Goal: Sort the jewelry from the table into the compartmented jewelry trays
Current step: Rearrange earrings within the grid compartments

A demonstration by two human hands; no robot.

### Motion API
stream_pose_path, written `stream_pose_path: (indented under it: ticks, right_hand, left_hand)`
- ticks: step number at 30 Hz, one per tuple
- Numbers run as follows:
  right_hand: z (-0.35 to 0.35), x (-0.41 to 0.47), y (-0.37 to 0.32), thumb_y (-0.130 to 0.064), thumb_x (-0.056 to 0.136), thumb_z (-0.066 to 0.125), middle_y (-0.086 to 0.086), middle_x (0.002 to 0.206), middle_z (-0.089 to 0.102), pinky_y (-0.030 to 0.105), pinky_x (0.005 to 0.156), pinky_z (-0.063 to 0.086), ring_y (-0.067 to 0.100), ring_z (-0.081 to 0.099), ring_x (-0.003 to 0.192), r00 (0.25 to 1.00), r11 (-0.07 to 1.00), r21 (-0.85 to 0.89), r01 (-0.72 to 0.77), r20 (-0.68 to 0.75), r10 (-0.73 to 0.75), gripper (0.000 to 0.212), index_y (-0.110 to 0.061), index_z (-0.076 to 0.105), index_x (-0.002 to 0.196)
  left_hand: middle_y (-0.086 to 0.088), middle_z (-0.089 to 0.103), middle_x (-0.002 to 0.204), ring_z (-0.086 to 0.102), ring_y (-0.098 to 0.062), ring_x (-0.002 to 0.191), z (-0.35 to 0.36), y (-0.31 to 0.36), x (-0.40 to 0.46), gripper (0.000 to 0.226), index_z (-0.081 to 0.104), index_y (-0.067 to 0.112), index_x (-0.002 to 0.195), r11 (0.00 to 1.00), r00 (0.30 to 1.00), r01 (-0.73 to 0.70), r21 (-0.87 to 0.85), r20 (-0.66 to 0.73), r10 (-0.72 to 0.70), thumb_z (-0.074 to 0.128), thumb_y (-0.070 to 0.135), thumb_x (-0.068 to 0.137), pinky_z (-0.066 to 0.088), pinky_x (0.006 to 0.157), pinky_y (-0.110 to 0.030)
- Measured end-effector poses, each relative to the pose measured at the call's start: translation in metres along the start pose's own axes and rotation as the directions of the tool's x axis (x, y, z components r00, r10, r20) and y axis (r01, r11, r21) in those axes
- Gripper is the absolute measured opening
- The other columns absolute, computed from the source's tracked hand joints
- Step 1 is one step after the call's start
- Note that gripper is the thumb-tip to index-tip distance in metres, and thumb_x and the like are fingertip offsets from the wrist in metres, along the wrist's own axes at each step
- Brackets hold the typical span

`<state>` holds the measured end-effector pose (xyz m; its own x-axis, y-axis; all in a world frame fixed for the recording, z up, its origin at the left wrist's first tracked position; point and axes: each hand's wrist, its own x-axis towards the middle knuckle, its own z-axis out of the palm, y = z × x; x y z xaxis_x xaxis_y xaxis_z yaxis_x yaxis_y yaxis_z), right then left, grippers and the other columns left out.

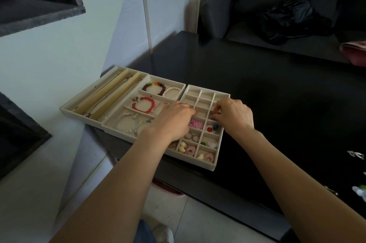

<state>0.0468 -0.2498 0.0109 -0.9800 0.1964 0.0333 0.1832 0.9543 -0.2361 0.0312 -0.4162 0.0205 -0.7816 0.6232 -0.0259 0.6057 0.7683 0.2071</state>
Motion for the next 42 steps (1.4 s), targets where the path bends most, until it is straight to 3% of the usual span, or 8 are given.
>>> stream_pose_path:
  ticks: [11, 18, 22, 29, 34, 37, 39, 42]
  right_hand:
    - [0.002, -0.001, -0.003, -0.022, 0.094, 0.054, -0.002, 0.084, 0.053, 0.028, 0.063, 0.042, 0.012, 0.052, 0.073, 0.999, 0.999, -0.028, 0.032, -0.035, -0.033, 0.006, -0.017, 0.055, 0.096]
    - [0.004, 0.003, -0.002, -0.025, 0.092, 0.059, 0.001, 0.095, 0.062, 0.03, 0.067, 0.051, 0.015, 0.062, 0.081, 1.0, 1.0, -0.006, 0.014, -0.022, -0.014, 0.021, -0.017, 0.052, 0.11]
    - [0.008, 0.004, 0.0, -0.026, 0.091, 0.059, -0.001, 0.088, 0.062, 0.033, 0.069, 0.054, 0.014, 0.061, 0.077, 0.999, 0.999, 0.041, -0.015, -0.036, 0.016, 0.011, -0.017, 0.057, 0.098]
    - [0.006, 0.005, 0.0, -0.027, 0.09, 0.061, -0.001, 0.089, 0.062, 0.034, 0.071, 0.054, 0.014, 0.062, 0.079, 1.0, 0.998, 0.065, -0.021, -0.012, 0.021, 0.011, -0.019, 0.057, 0.097]
    - [-0.001, 0.007, 0.001, -0.026, 0.089, 0.062, -0.003, 0.084, 0.059, 0.032, 0.066, 0.054, 0.013, 0.061, 0.075, 0.998, 0.976, 0.207, -0.066, 0.0, 0.068, 0.009, -0.019, 0.061, 0.095]
    - [-0.008, 0.011, -0.001, -0.029, 0.09, 0.061, -0.002, 0.087, 0.061, 0.026, 0.064, 0.052, 0.01, 0.06, 0.075, 0.994, 0.909, 0.402, -0.111, 0.05, 0.099, 0.015, -0.014, 0.062, 0.095]
    - [-0.015, 0.012, -0.006, -0.03, 0.093, 0.057, 0.001, 0.087, 0.06, 0.022, 0.062, 0.046, 0.008, 0.055, 0.073, 0.977, 0.81, 0.548, -0.207, 0.156, 0.143, 0.021, -0.009, 0.064, 0.096]
    - [-0.027, 0.01, -0.015, -0.026, 0.095, 0.052, 0.002, 0.078, 0.051, 0.021, 0.059, 0.037, 0.01, 0.043, 0.066, 0.906, 0.482, 0.768, -0.423, 0.374, 0.199, 0.026, -0.004, 0.066, 0.097]
  left_hand:
    - [0.003, 0.047, 0.139, 0.038, -0.016, 0.129, -0.001, 0.001, 0.0, 0.052, 0.046, 0.022, 0.137, 1.0, 1.0, -0.008, 0.025, 0.001, 0.008, 0.05, 0.003, 0.089, 0.033, 0.106, -0.036]
    - [0.003, 0.048, 0.138, 0.039, -0.015, 0.129, 0.001, -0.001, 0.0, 0.051, 0.047, 0.023, 0.137, 1.0, 1.0, -0.003, 0.013, 0.005, 0.003, 0.052, 0.005, 0.089, 0.034, 0.106, -0.035]
    - [0.002, 0.048, 0.139, 0.038, -0.014, 0.13, 0.001, -0.001, 0.0, 0.052, 0.045, 0.024, 0.138, 1.0, 1.0, 0.012, -0.015, 0.003, -0.012, 0.051, 0.006, 0.09, 0.033, 0.106, -0.034]
    - [-0.001, 0.047, 0.139, 0.043, -0.015, 0.128, -0.001, -0.002, -0.001, 0.053, 0.045, 0.025, 0.138, 0.995, 0.998, 0.05, -0.081, 0.028, -0.048, 0.051, 0.004, 0.09, 0.036, 0.104, -0.031]
    - [-0.002, 0.052, 0.134, 0.049, -0.016, 0.122, -0.007, -0.005, -0.007, 0.051, 0.049, 0.022, 0.134, 0.989, 0.997, 0.076, -0.123, 0.006, -0.076, 0.05, 0.0, 0.089, 0.041, 0.099, -0.029]
    - [-0.002, 0.051, 0.135, 0.049, -0.017, 0.121, -0.01, -0.009, -0.008, 0.057, 0.05, 0.02, 0.134, 0.986, 0.993, 0.1, -0.131, -0.045, -0.106, 0.049, -0.007, 0.085, 0.043, 0.101, -0.033]
    - [-0.001, 0.049, 0.138, 0.047, -0.016, 0.124, -0.01, -0.012, -0.009, 0.06, 0.048, 0.02, 0.136, 0.986, 0.991, 0.104, -0.134, -0.066, -0.113, 0.05, -0.01, 0.083, 0.042, 0.102, -0.034]
    - [-0.001, 0.05, 0.137, 0.048, -0.017, 0.123, -0.011, -0.014, -0.01, 0.058, 0.05, 0.019, 0.134, 0.986, 0.989, 0.1, -0.13, -0.099, -0.113, 0.052, -0.008, 0.083, 0.043, 0.101, -0.031]
